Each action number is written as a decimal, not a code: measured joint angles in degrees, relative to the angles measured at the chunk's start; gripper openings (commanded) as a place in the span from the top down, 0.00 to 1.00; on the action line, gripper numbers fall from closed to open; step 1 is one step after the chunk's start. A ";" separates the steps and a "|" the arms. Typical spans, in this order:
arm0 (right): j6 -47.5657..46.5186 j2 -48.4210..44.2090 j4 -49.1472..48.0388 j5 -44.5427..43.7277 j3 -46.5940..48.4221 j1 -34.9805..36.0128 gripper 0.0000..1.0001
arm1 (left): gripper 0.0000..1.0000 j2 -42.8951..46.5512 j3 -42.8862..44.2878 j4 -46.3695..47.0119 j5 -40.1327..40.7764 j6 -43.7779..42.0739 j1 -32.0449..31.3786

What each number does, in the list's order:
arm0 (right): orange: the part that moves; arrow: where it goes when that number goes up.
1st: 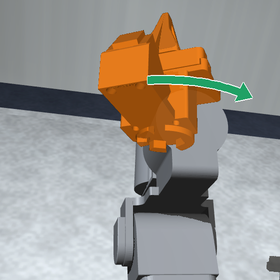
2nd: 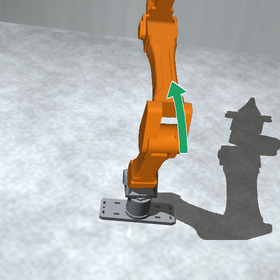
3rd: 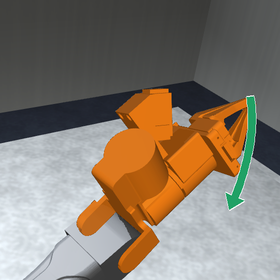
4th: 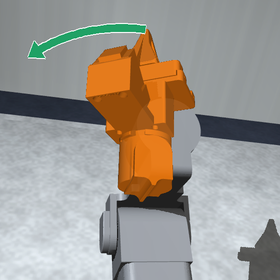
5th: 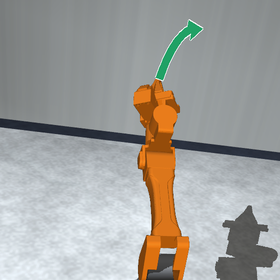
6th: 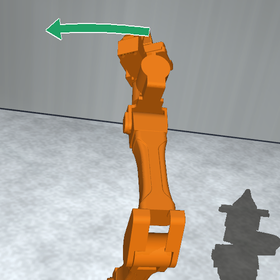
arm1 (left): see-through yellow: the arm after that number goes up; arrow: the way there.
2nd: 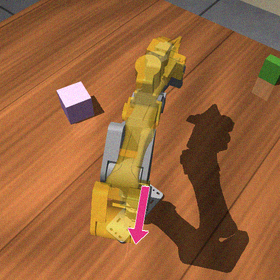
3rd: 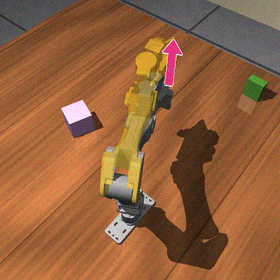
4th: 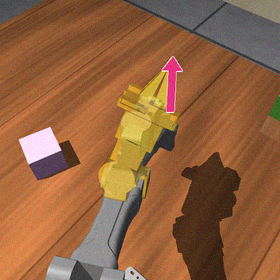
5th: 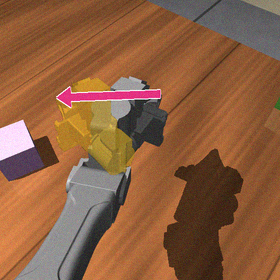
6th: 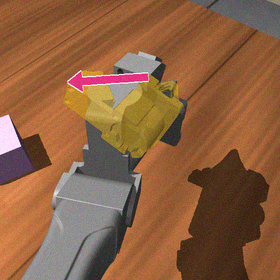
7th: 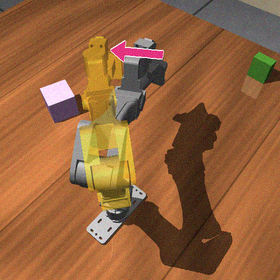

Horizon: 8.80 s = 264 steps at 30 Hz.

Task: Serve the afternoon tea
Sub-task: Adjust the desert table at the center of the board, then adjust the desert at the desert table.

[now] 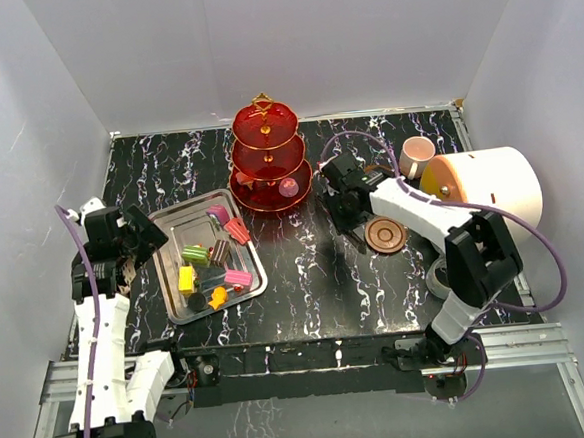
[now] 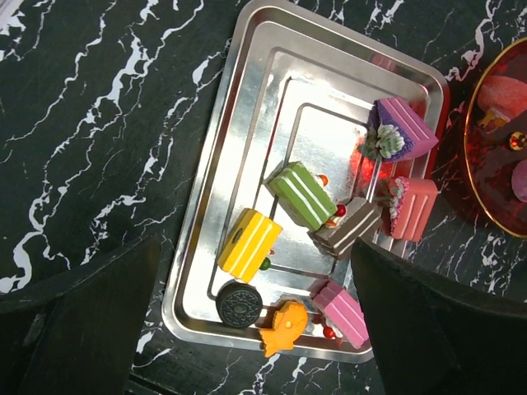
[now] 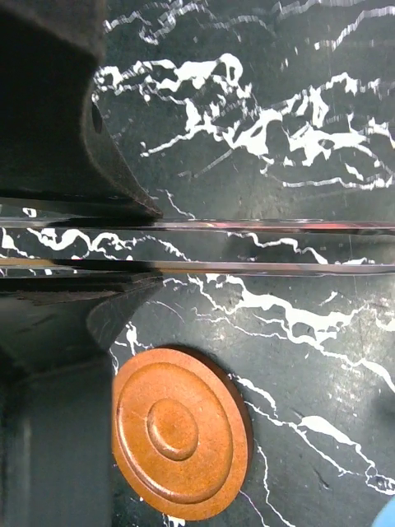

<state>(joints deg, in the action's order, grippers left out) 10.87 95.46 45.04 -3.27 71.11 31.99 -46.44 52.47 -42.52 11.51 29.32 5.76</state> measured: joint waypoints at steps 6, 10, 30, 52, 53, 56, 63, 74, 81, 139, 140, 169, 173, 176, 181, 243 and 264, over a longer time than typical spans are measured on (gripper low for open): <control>0.85 -6.64 -0.02 4.57 0.02 -0.09 0.72 | 0.01 -2.36 0.31 0.70 -4.50 -1.25 0.00; 2.40 -13.49 0.20 6.40 0.02 0.28 0.71 | 0.01 -9.60 4.76 0.68 -9.64 -1.73 0.00; 9.20 -27.98 8.07 -1.60 3.85 0.24 0.68 | 0.01 -67.63 76.37 10.23 -42.56 -11.72 -10.97; 7.65 -27.96 10.47 -3.26 5.38 0.26 0.67 | 0.37 -72.30 72.43 21.86 -49.29 -24.13 -19.30; 7.56 -27.93 10.45 -3.23 5.38 0.26 0.67 | 0.41 -72.30 72.78 21.75 -49.51 -24.00 -19.45; 7.48 -27.76 10.43 -3.19 5.38 0.26 0.67 | 0.64 -72.37 73.68 21.55 -49.46 -23.10 -20.57; 7.67 -27.69 10.03 -3.10 5.22 0.24 0.67 | 0.87 -71.47 71.76 22.82 -45.99 -18.71 -24.33; 8.96 -28.04 9.57 -4.39 5.16 0.24 0.67 | 0.93 -59.91 58.64 22.58 -32.70 -11.26 -28.76; 9.88 -29.40 9.49 -4.55 4.94 0.24 0.67 | 0.63 -56.57 55.32 21.24 -26.47 -3.32 -31.10; 20.31 -12.61 -7.72 16.87 -10.95 0.26 0.58 | 0.01 4.15 0.46 4.11 16.72 -2.49 -32.09; 20.13 -12.20 -7.72 17.00 -10.60 0.26 0.58 | 0.01 4.15 0.02 4.09 16.85 -2.45 -32.09; 10.14 -9.75 4.57 -5.57 4.59 10.12 0.73 | 0.01 5.70 -5.77 4.81 19.23 -2.25 -32.09; 8.22 -7.04 7.28 -13.77 6.80 11.89 0.73 | 0.01 5.70 -5.77 4.79 19.37 -2.25 -32.09; 7.02 -4.15 9.07 -19.61 8.22 14.03 0.73 | 0.01 5.70 -5.77 4.79 19.43 -2.25 -32.09; 5.68 -0.09 11.26 -25.81 9.31 17.81 0.70 | 0.01 5.60 -5.77 4.79 19.45 -2.25 -32.09; 14.73 3.06 6.03 -14.08 14.95 20.92 0.58 | 0.01 2.58 -5.77 5.16 19.34 -2.27 -32.09; 27.26 -3.45 -0.28 -3.58 3.82 12.85 0.54 | 0.01 1.07 -5.77 5.20 18.45 -2.71 -32.09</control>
<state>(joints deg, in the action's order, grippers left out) 38.13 92.01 44.75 -6.85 74.94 44.84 -45.36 46.70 -37.32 29.95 26.61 -26.33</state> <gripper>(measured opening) 0.448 0.986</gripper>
